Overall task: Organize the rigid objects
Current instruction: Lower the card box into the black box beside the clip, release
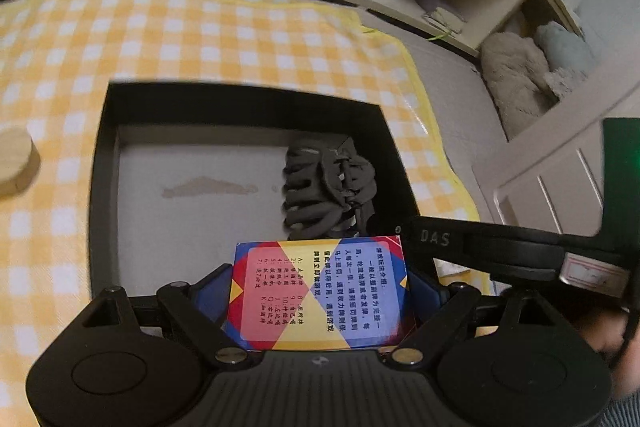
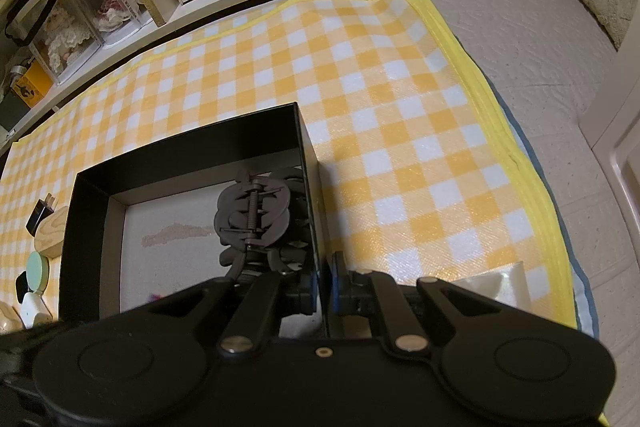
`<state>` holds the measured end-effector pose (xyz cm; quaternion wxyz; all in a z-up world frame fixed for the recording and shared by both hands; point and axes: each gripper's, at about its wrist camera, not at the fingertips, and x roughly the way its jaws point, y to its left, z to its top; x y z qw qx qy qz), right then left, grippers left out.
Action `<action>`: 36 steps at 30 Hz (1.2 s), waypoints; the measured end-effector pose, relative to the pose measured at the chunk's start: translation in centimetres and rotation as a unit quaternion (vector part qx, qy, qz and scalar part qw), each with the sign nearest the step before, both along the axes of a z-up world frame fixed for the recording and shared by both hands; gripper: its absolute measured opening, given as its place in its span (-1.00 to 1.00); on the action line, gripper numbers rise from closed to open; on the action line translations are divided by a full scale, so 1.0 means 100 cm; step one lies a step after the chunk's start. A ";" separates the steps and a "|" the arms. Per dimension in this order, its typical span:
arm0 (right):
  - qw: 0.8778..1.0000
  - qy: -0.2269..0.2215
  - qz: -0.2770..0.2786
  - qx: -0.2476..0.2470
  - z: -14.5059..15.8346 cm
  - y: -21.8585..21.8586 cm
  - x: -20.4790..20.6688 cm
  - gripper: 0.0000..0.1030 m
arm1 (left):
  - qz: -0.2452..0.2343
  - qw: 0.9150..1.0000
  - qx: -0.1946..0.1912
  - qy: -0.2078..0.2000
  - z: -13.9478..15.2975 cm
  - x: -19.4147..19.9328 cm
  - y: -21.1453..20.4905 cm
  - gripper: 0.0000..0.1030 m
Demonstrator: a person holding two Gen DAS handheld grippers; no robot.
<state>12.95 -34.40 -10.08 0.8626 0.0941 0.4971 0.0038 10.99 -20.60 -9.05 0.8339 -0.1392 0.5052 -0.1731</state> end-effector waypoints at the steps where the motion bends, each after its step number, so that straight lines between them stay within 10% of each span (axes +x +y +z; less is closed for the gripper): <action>1: 1.000 0.000 0.000 0.001 0.000 -0.001 0.000 -0.85 | 0.002 1.000 -0.006 0.010 -0.003 0.001 0.000 0.80; 8: 1.000 0.003 -0.001 0.001 0.001 0.001 -0.001 -0.85 | -0.012 0.999 -0.030 0.022 -0.005 0.001 0.007 0.87; 22: 1.000 0.004 -0.001 0.001 0.002 -0.001 -0.001 -0.86 | -0.025 0.996 -0.039 0.076 -0.034 0.008 0.004 0.18; 33: 1.000 0.004 -0.002 0.003 0.002 -0.006 0.002 -0.85 | -0.032 0.996 -0.033 0.070 -0.030 0.008 0.000 0.23; 36: 1.000 0.005 -0.003 0.005 0.002 -0.007 0.003 -0.85 | -0.039 0.998 0.004 0.045 -0.018 0.002 -0.003 0.66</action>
